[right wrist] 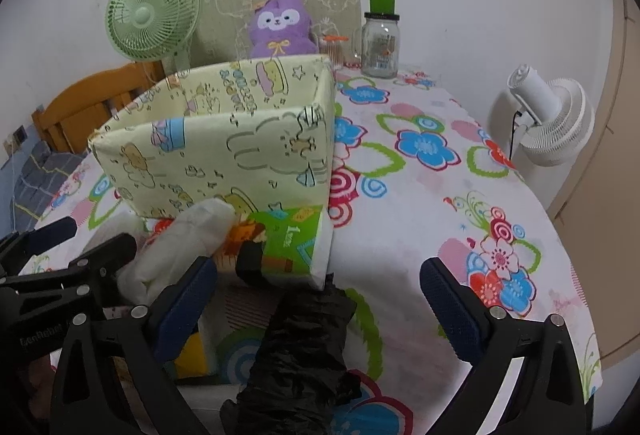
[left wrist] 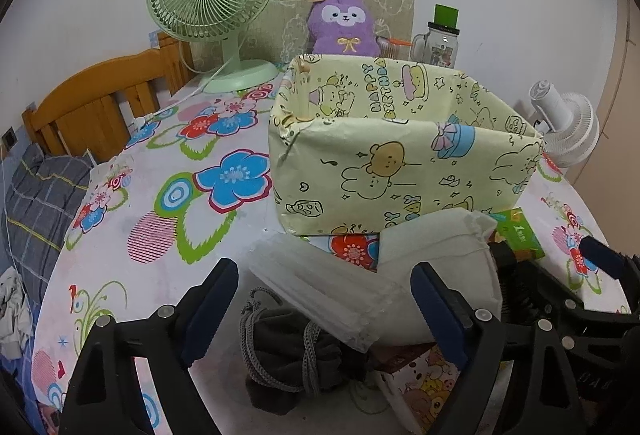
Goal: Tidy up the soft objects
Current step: 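Lower and close the right gripper on the black bag while the left grips the clear plastic bag, then lift both held bags and carry them over the fabric box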
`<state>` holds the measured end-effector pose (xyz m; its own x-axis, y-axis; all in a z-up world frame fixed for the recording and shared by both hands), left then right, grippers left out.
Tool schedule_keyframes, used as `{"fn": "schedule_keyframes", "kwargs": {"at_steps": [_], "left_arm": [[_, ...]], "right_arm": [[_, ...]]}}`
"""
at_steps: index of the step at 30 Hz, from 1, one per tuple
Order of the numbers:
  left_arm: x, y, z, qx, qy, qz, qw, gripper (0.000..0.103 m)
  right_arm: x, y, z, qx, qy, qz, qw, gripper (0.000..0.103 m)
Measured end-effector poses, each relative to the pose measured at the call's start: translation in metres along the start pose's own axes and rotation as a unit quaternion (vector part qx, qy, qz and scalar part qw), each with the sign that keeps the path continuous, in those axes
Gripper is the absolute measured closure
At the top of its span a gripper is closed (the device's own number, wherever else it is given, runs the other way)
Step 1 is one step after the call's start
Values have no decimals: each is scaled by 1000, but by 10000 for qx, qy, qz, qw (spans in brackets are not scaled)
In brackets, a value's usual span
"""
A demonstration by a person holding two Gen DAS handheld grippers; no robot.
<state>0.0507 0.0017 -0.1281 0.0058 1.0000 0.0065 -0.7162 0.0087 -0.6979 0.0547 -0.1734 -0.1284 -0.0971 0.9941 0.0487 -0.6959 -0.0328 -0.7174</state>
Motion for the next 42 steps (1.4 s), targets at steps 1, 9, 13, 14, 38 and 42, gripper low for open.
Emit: {"fn": "schedule_keyframes", "kwargs": {"at_steps": [1, 9, 13, 14, 38, 42], "left_arm": [[0, 0, -2, 16, -9, 8, 10000, 15], [-4, 3, -13, 144, -89, -33, 9999, 27], [-3, 4, -20, 221, -98, 1, 9997, 42], [-2, 4, -22, 246, -97, 16, 9997, 49], [-7, 3, -4, 20, -21, -117, 9999, 85], [-8, 3, 1, -42, -3, -131, 9999, 85]], "right_arm": [[0, 1, -2, 29, 16, 1, 10000, 4], [3, 9, -19, 413, 10, -65, 9991, 22], [1, 13, -28, 687, -307, -324, 9966, 40], [2, 14, -29, 724, -310, -328, 9964, 45], [3, 10, -5, 435, -246, -326, 9982, 70], [1, 9, 3, 326, -228, -349, 9986, 70]]}}
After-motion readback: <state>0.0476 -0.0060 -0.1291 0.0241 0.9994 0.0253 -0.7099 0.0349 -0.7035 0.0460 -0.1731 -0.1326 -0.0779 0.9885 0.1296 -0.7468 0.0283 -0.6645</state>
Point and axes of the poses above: each gripper's, at about its wrist camera, not at the fingertips, and z roughly against the way its jaws point, x to its left, y to its underside, the point moved 2 cm from there along -z, roughly the way its jaws point, and after that the axes turned 2 degrees about -z, right-handed, at the moved point
